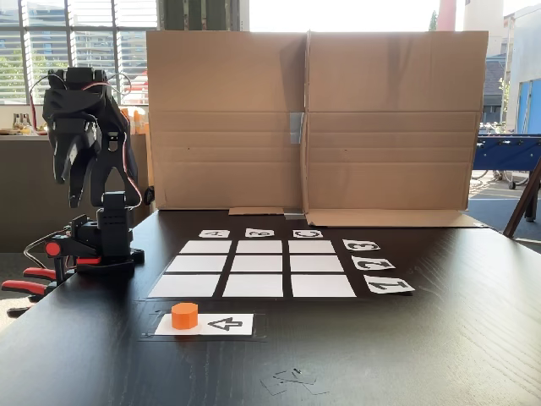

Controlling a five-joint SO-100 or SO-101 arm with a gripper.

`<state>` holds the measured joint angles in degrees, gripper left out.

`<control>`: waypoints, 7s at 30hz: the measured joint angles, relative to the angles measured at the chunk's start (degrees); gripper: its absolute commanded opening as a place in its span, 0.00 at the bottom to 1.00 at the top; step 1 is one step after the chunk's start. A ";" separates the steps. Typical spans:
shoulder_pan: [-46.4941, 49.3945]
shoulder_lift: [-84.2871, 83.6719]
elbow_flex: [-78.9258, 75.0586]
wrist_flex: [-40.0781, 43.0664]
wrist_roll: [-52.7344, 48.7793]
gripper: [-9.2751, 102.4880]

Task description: Pick up the round, orange token and place it in the grid on square A3.

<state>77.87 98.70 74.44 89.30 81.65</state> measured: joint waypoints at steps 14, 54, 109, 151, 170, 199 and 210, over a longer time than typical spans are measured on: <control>-11.43 -6.68 -0.53 0.00 -4.57 0.42; -22.24 -31.46 -0.53 -6.94 -16.35 0.46; -25.05 -42.63 -9.93 -9.84 -26.46 0.08; -29.53 6.24 21.45 -9.49 -54.49 0.08; -57.74 30.15 39.20 -4.39 -64.34 0.08; -102.74 37.18 51.94 0.09 -64.07 0.07; -115.05 37.35 56.07 -2.81 -63.54 0.07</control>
<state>-37.18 136.05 130.52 86.48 18.11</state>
